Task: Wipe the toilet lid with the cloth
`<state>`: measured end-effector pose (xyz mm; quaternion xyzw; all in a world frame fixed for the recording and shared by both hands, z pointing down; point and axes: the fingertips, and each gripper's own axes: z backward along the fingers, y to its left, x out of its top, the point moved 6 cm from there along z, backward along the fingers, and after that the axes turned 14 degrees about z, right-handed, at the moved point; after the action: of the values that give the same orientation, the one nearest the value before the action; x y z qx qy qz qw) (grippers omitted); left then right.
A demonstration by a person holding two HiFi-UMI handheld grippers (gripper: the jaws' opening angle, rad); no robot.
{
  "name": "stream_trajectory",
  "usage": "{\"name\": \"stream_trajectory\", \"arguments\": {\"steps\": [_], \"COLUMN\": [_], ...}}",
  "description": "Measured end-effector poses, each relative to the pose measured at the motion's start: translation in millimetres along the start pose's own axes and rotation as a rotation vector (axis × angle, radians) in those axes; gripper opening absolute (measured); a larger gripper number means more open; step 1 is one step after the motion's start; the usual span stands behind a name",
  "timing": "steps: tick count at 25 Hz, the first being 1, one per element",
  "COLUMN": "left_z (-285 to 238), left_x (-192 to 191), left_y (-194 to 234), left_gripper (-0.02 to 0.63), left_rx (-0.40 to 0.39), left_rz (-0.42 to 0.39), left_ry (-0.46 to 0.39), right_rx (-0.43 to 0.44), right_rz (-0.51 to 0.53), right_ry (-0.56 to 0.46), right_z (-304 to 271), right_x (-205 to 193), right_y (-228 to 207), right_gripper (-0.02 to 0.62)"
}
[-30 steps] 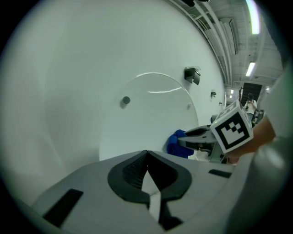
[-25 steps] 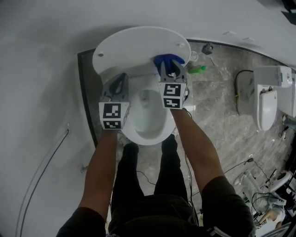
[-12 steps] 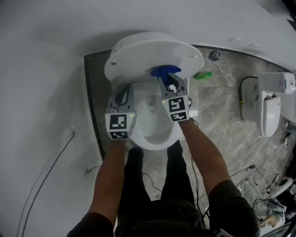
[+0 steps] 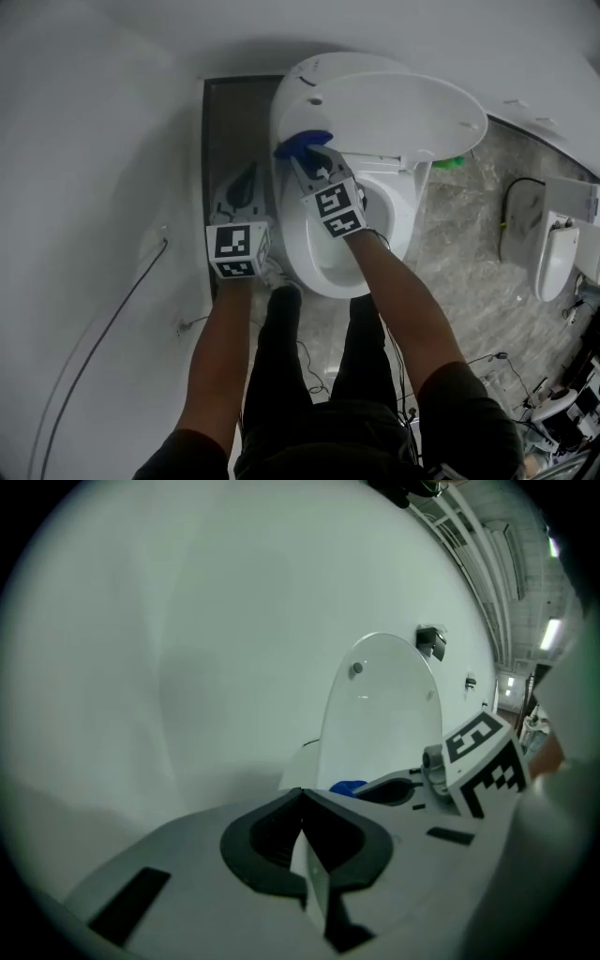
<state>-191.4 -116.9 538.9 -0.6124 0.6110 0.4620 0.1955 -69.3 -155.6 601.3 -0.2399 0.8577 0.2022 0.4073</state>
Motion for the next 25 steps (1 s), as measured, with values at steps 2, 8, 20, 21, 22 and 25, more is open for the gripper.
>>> {"name": "stream_trajectory", "arguments": {"steps": [2,8,20,21,22,25], "left_z": [2.9,4.3,-15.4,-17.6,-19.7,-25.3], "left_x": [-0.2,-7.2,-14.9,-14.1,-13.1,-12.2], "left_y": [7.5,3.4,-48.8,-55.6,-62.7,-79.5], "left_gripper": [0.011,0.011,0.011,0.011,0.011,0.011], "left_rx": [-0.001,-0.041,-0.127,-0.133,-0.139,-0.143], "left_rz": [0.009,0.019,-0.035,-0.04,-0.044,-0.06], "left_ry": [0.001,0.015,0.038,0.042,0.046,0.058], "right_rx": [-0.026,-0.105,-0.227,-0.241,-0.255,-0.298], "right_rz": [-0.004,0.022,-0.075,-0.089,-0.101,-0.139], "right_ry": [0.014,0.075,0.166,0.182,0.197,0.24], "right_z": [-10.0,-15.8,27.3,34.3,41.8,66.2], "right_x": [2.0,-11.6,-71.4,-78.3,-85.3,-110.4], "right_y": [-1.0,-6.8,-56.1,-62.0,-68.4,-89.1], "right_gripper": [0.075,0.075,0.075,0.075,0.075,0.075]}}
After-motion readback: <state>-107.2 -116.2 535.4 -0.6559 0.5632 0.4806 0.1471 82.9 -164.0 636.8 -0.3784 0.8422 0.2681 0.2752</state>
